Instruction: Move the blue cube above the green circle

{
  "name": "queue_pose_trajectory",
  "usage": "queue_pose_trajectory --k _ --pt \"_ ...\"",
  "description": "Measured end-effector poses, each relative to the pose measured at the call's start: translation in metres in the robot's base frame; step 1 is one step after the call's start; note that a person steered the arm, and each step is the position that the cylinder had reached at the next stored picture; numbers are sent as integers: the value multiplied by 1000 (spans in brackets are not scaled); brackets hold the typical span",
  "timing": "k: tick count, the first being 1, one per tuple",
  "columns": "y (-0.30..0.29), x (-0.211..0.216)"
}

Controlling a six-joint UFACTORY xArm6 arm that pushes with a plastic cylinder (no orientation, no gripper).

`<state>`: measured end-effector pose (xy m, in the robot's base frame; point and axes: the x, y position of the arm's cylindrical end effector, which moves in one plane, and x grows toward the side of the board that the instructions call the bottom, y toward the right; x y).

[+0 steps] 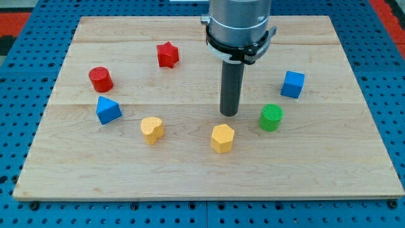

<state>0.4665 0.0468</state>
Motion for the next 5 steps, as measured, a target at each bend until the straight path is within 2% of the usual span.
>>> queue_pose_trajectory --k 2,4,5 --pt "80 7" --pt "47 -41" --pt "53 -60"
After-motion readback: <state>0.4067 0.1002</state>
